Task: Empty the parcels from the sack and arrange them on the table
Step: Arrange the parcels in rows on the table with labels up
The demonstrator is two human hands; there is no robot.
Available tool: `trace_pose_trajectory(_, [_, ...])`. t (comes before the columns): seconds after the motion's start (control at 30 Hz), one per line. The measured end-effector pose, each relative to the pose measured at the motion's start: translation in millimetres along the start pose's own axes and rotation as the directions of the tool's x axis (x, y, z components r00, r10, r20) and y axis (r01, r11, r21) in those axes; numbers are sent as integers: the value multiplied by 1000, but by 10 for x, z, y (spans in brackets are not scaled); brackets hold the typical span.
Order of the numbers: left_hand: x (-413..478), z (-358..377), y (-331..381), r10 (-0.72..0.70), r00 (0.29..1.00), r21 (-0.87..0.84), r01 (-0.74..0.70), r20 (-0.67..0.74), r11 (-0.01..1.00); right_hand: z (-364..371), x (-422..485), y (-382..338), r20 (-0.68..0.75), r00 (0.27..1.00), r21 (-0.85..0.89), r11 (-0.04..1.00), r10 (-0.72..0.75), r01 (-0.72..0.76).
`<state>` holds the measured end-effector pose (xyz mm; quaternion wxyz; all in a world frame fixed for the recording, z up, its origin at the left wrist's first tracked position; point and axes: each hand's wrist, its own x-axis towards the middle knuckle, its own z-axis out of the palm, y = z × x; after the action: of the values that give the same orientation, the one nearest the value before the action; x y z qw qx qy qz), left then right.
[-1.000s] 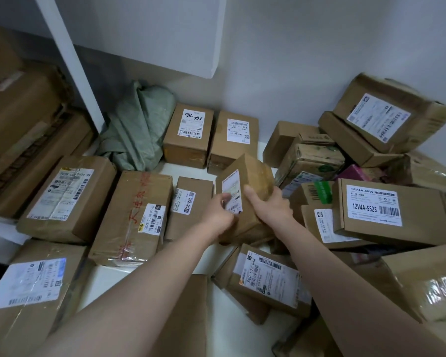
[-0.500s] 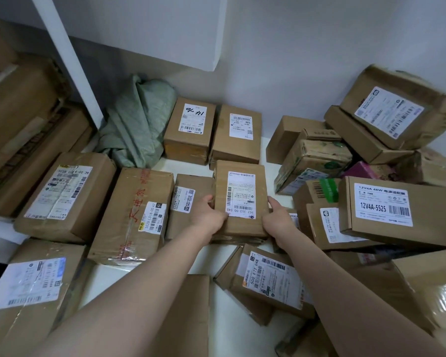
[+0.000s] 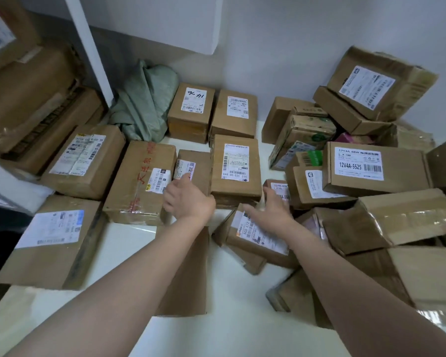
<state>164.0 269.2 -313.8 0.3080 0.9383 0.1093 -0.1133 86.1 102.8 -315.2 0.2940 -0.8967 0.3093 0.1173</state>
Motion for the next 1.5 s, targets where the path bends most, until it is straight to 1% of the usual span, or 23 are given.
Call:
trace_pose_trajectory(0.07, [-171,-52,-154,-58,998,15,58,4,998,65,-223,82,189,982,-219,974,-15,58])
trace_pose_trajectory(0.1, [-279,-64,-234,-91,996,52,89,23,995,115,-312,132,219,975,-323,942,-21,93])
trace_pose_trajectory(0.17, [-510,-73,-391,-176,983,112,170,51,979,211,-431,220,169,984,-418,900,-54,121])
trace_pose_trajectory(0.23, [-759,-86,-552,-253,960,164,232,118,959,252,-536,247,96,990,-406,904,-102,132])
trace_pose_trajectory(0.33, [-1050,-57,-823,-290,925,316,206,246,926,322,-711,200,-5,985,-309,937,-173,163])
trace_pose_trajectory(0.47, [-1167,-15,-1000,-257,944,307,186,208,933,495,-897,50,-18,987,-129,979,-162,158])
trace_pose_trajectory(0.53, [-1114,-60,-1060,-225,955,224,180,195,958,560,-959,1,-14,991,-96,987,-132,130])
trace_pose_trajectory(0.6, [-1009,-185,-1212,-193,941,-20,207,277,978,589,-1001,-24,-28,996,-45,996,-84,82])
trace_pose_trajectory(0.67, [-908,-386,-1421,-114,864,-387,333,490,860,627,-1015,-32,-21,1000,47,999,-7,8])
trace_pose_trajectory(0.7, [-874,-486,-1554,-64,811,-485,408,581,773,647,-1031,-49,1,1000,98,995,26,-26])
trace_pose_trajectory(0.73, [-839,-571,-1696,-35,772,-547,480,634,685,680,-1056,-76,35,998,141,989,51,-55])
trace_pose_trajectory(0.8, [-784,-681,-1958,-92,772,-604,561,630,566,777,-1143,-166,121,990,183,979,72,-94])
trace_pose_trajectory(0.83, [-767,-703,-2059,-140,802,-620,546,580,563,854,-1182,-220,157,985,199,975,68,-99])
trace_pose_trajectory(0.9, [-704,-712,-2184,-226,896,-564,419,381,711,1020,-1253,-350,209,976,259,959,57,-112])
trace_pose_trajectory(0.97, [-676,-777,-2203,-222,957,-466,285,187,838,1156,-1317,-501,228,972,289,950,50,-117])
trace_pose_trajectory(1.0, [-667,-823,-2183,-207,964,-447,263,169,855,1206,-1337,-569,229,972,284,952,49,-115])
trace_pose_trajectory(1.1, [-696,-862,-2098,-197,944,-310,277,265,910,1288,-1410,-728,212,975,248,962,62,-115])
trace_pose_trajectory(1.2, [-738,-783,-2048,-99,951,-147,147,292,978,1297,-1474,-776,102,988,181,975,113,-130])
trace_pose_trajectory(1.3, [-661,-841,-2111,11,992,8,-12,122,1000,1270,-1534,-777,-45,981,-9,982,186,-187])
trace_pose_trajectory(1.37, [-635,-903,-2173,118,993,105,-118,5,987,1290,-1515,-729,-35,974,19,974,225,-224])
trace_pose_trajectory(1.4, [-633,-923,-2197,165,986,140,-163,2,977,1329,-1496,-693,12,975,64,973,221,-221])
trace_pose_trajectory(1.43, [-644,-938,-2216,200,978,178,-208,62,962,1384,-1494,-659,80,976,108,971,203,-211])
trace_pose_trajectory(1.5, [-672,-962,-2259,248,921,290,-335,299,896,1517,-1531,-612,196,966,160,967,166,-199])
